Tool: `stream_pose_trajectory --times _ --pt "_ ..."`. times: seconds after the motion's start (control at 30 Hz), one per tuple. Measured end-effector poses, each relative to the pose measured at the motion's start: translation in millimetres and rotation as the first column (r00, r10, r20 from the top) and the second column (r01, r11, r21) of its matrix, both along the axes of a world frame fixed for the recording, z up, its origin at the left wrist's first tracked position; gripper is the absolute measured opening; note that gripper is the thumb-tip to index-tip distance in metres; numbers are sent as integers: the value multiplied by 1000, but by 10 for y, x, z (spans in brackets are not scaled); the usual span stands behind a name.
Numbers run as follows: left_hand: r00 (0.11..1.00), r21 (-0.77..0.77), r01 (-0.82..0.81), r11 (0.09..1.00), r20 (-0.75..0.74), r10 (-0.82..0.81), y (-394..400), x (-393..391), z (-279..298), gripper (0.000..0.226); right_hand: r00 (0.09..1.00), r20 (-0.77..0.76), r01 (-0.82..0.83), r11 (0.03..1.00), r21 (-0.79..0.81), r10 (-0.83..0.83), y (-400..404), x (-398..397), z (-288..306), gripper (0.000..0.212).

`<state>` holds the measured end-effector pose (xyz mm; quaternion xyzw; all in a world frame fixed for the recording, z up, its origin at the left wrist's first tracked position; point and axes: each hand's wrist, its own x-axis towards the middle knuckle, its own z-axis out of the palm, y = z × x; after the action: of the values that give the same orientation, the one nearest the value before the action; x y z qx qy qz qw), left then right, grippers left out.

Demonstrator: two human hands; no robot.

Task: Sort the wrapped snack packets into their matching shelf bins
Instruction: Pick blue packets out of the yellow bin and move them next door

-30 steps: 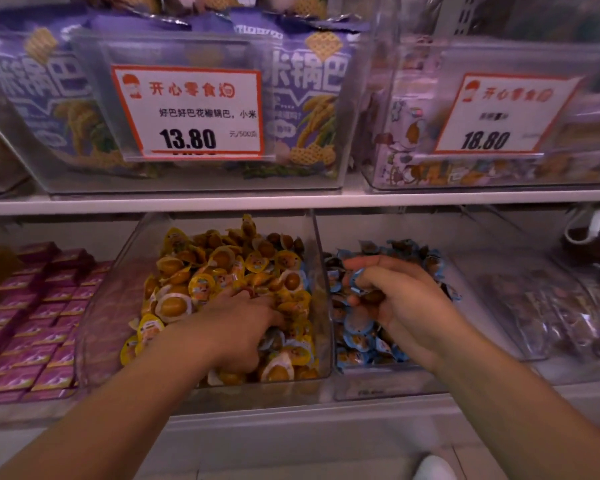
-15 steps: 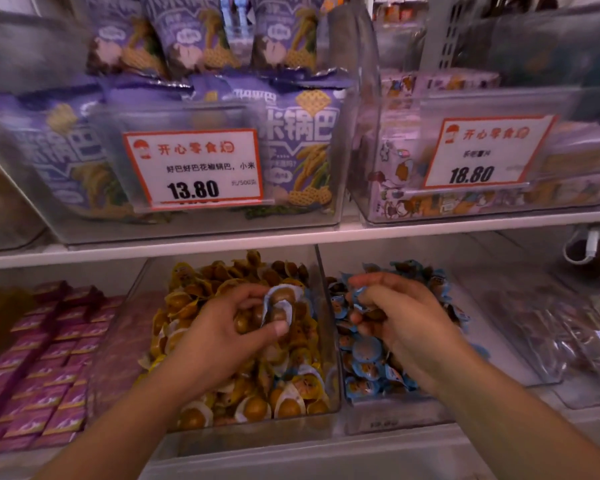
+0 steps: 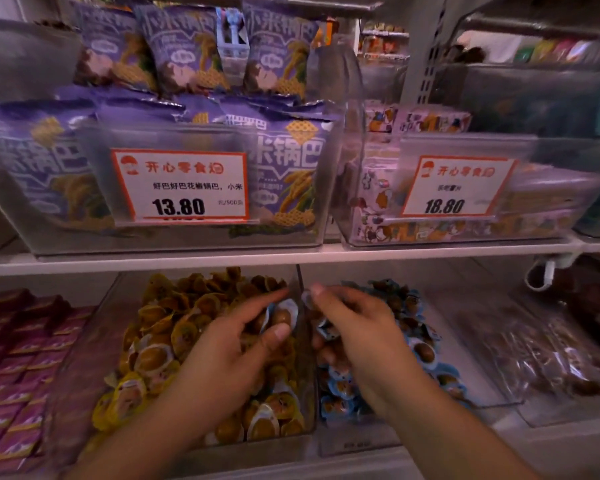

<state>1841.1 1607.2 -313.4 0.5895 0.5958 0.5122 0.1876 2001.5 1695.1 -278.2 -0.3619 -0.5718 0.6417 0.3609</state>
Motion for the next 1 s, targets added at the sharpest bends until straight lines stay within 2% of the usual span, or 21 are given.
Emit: stream_pose_trajectory --times 0.1,0.27,0.33,0.4,0.47,0.53,0.6,0.63,0.73,0.8,0.9,0.97,1.0 --pt "996 -31 -82 996 39 83 8 -99 -84 28 987 159 35 999 -13 -32 217 134 -23 36" --pt "977 -68 -70 995 197 82 29 -120 -109 23 835 524 -185 983 -13 165 516 441 -56 35" --pt "969 -58 -61 996 234 73 46 -81 -94 26 807 591 -109 984 144 3 526 490 -61 32" --pt "959 -38 -54 998 276 63 67 -21 -59 29 867 453 74 952 297 -208 517 487 -44 28" --pt "950 -5 -51 999 309 50 70 61 -27 29 948 252 155 973 174 -196 434 424 -1 24" --pt "973 50 -72 996 225 59 41 167 10 24 993 113 17 999 -50 -11 261 319 27 29" --pt "995 105 -74 992 68 67 17 273 58 26 986 -15 -163 964 -209 163 87 236 64 50" --pt "997 127 -66 990 -19 69 12 315 74 30 974 -69 -225 947 -228 214 21 215 87 56" --pt "967 187 -39 982 -240 84 55 433 95 37 936 -169 -338 924 -178 309 -116 183 165 50" --pt "971 146 -18 989 -231 52 94 491 130 41 930 -201 -341 926 -163 308 -174 166 155 45" --pt "963 11 104 994 -251 -98 110 477 156 68 936 -258 -303 923 -238 240 -176 141 95 36" --pt "967 -53 221 974 -121 -226 71 354 165 78 955 -243 -233 934 -270 168 -88 158 68 26" --pt "966 -41 258 965 30 -257 52 262 187 69 973 -199 -167 954 -249 118 -15 188 63 21"
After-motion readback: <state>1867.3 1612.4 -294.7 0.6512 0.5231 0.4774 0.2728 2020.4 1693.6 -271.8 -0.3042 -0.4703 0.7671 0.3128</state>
